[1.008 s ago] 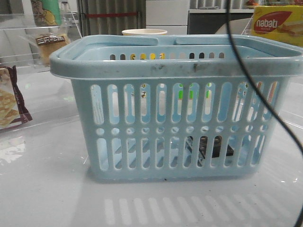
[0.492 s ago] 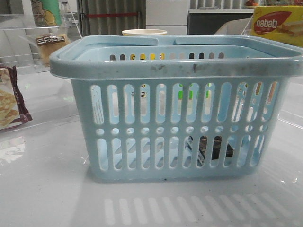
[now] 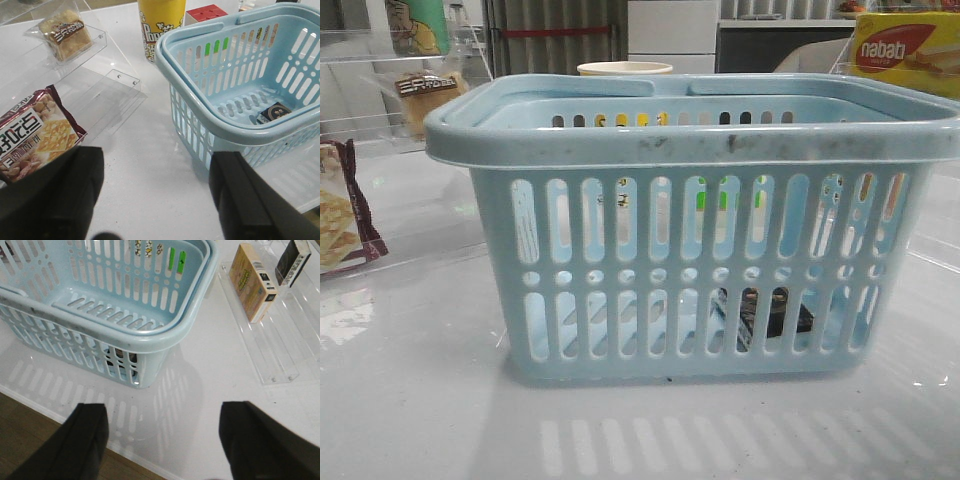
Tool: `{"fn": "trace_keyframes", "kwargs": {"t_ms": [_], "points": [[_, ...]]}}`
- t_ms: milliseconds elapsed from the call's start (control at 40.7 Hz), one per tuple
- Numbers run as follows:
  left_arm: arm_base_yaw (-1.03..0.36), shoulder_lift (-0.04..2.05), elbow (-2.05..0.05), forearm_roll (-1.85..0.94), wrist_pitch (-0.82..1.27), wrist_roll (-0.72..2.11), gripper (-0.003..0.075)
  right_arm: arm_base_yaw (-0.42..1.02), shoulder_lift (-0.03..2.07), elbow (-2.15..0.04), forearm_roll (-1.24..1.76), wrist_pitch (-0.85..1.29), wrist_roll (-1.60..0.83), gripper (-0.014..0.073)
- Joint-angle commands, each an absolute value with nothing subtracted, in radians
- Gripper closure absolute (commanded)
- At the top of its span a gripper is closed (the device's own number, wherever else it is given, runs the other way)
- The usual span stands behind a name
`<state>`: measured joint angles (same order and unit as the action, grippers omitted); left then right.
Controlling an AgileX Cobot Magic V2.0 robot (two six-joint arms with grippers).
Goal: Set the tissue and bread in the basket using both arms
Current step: 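Withdraw the open right gripper from the basket, then reach the left gripper to the wrapped bread on the shelf and grasp it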
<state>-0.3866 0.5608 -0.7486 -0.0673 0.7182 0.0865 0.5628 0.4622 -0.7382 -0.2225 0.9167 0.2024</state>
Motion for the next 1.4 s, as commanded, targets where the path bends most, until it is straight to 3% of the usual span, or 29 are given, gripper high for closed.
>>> {"fn": "trace_keyframes", "kwargs": {"t_ms": [0,270,492,811,1377], "points": [[-0.394,0.57,-0.778,-0.079,0.626,0.087,0.0213,0.562,0.469,-0.758,-0.251,0.857,0.202,0.0022],[-0.394,0.623,-0.782,-0.108,0.611,0.087,0.0206,0.562,0.469,-0.758,-0.251,0.862,0.202,0.0022],[-0.394,0.797,-0.857,-0.048,0.614,0.087,0.0065,0.562,0.469,-0.758,-0.251,0.862,0.202,0.0022],[-0.352,1.142,-1.059,0.089,0.608,0.087,0.0064,0.562,0.469,-0.758,-0.251,0.862,0.202,0.0022],[-0.111,1.719,-1.561,-0.073,0.54,0.072,0.0064,0.562,0.469,-0.758,-0.251,0.862,0.202,0.0022]]}}
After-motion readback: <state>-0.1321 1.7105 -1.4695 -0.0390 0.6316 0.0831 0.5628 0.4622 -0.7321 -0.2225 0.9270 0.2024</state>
